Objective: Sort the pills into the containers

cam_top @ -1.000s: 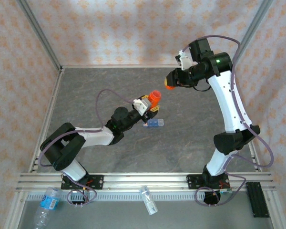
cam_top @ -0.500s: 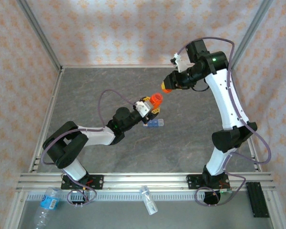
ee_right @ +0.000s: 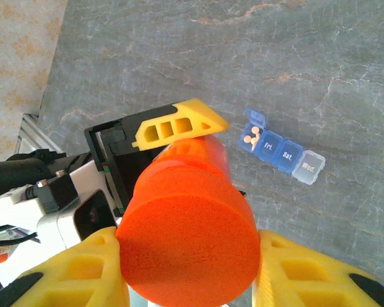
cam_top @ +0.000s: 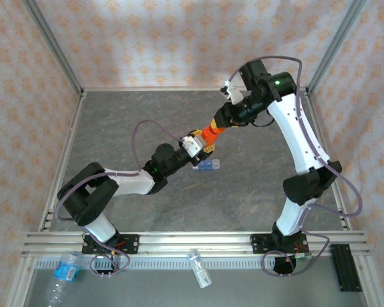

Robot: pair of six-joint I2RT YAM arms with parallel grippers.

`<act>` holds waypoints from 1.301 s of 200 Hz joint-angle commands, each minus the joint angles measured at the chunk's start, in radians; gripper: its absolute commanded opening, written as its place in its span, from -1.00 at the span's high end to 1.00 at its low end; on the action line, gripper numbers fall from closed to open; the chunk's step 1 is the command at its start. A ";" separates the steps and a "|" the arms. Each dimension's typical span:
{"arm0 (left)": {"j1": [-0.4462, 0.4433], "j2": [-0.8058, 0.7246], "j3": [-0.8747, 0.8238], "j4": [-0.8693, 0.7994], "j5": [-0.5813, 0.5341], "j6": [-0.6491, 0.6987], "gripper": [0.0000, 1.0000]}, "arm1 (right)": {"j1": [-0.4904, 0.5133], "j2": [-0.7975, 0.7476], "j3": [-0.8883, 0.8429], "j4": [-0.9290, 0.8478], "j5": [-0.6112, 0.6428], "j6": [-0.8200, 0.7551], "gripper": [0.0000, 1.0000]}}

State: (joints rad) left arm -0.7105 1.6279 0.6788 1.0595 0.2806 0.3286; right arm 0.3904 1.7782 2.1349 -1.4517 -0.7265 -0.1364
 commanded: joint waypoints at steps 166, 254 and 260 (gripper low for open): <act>0.008 -0.009 0.038 0.025 0.005 0.041 1.00 | 0.036 0.044 -0.060 0.026 -0.038 0.012 0.25; 0.007 -0.024 0.055 0.049 -0.028 -0.015 1.00 | 0.046 0.057 -0.131 0.102 -0.002 0.143 0.25; 0.006 -0.023 0.054 0.054 -0.035 -0.020 1.00 | 0.045 0.058 -0.128 0.107 -0.001 0.156 0.24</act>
State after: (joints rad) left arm -0.7002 1.6279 0.6788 0.9752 0.2691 0.3412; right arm 0.4225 1.8153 2.0308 -1.3808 -0.7387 -0.0544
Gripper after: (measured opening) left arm 0.538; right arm 0.379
